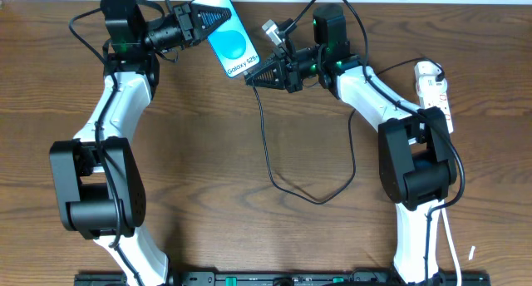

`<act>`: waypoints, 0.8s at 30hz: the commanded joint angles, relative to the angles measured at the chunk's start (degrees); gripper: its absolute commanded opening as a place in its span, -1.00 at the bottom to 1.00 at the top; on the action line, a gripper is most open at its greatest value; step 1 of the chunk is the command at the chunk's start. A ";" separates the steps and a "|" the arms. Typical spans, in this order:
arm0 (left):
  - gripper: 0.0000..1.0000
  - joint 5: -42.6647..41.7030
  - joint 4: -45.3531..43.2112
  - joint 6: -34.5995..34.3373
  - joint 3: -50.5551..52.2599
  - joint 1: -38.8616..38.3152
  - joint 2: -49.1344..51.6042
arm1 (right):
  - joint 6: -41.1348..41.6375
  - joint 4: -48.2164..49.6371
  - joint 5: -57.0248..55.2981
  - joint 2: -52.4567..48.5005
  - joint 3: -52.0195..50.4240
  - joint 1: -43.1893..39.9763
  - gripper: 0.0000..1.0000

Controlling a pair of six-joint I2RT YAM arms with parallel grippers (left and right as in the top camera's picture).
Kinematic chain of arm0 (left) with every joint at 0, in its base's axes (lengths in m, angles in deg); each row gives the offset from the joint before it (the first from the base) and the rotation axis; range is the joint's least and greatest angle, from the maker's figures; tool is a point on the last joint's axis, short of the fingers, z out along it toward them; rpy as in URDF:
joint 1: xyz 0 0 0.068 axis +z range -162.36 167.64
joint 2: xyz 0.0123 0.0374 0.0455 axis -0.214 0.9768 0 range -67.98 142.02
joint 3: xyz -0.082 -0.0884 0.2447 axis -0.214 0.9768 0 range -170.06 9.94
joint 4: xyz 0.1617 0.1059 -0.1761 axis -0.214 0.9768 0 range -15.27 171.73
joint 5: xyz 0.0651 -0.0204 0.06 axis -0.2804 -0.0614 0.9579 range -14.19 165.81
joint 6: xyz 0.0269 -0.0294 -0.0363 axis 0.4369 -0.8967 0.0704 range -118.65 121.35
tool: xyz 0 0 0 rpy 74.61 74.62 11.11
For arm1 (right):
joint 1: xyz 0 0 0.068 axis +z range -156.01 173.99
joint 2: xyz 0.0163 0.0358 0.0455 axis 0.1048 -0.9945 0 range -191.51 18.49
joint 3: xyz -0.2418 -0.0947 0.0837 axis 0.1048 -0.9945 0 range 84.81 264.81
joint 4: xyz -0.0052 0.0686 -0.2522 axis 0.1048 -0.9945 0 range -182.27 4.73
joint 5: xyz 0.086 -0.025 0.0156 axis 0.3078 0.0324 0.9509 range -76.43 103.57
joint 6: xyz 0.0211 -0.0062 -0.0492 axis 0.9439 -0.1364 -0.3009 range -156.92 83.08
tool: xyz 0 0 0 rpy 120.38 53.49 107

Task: Plug charger to phone and switch on socket

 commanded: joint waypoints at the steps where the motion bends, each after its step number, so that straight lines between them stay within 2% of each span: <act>1: -0.85 -0.87 -0.44 -0.63 -0.76 -0.55 -2.08 | 0.39 0.15 -0.09 1.81 -0.13 0.07 -0.98; 13: -0.85 -0.90 -0.46 -0.63 -0.79 -0.55 -2.08 | 0.50 0.13 -0.11 1.81 -0.13 -0.66 -0.98; 24: -0.85 -0.90 -0.46 -0.37 -0.79 -0.55 -2.08 | 4.52 0.13 -2.45 1.81 -0.13 -0.68 -0.98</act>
